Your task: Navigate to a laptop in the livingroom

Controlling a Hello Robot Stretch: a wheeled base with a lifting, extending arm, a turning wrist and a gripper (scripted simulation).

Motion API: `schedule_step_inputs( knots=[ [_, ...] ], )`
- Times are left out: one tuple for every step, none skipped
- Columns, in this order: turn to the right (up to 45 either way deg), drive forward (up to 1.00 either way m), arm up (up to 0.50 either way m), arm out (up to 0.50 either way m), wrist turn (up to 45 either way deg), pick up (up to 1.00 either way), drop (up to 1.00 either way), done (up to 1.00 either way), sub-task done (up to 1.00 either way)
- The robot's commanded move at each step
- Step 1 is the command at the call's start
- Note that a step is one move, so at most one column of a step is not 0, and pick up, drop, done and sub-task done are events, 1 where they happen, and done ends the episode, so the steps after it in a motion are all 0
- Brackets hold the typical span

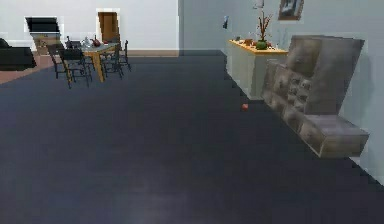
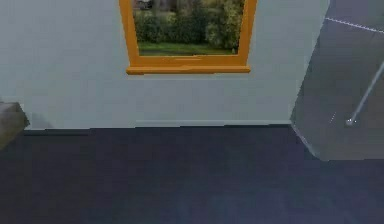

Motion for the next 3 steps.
schedule_step_inputs(
  knots=[
    [-42.0,0.0,0.0,0.0,0.0,0.0,0.0,0.0,0.0],
    [0.0,0.45,0.0,0.0,0.0,0.0,0.0,0.0,0.0],
    [-45.0,0.0,0.0,0.0,0.0,0.0,0.0,0.0,0.0]
  ],
)
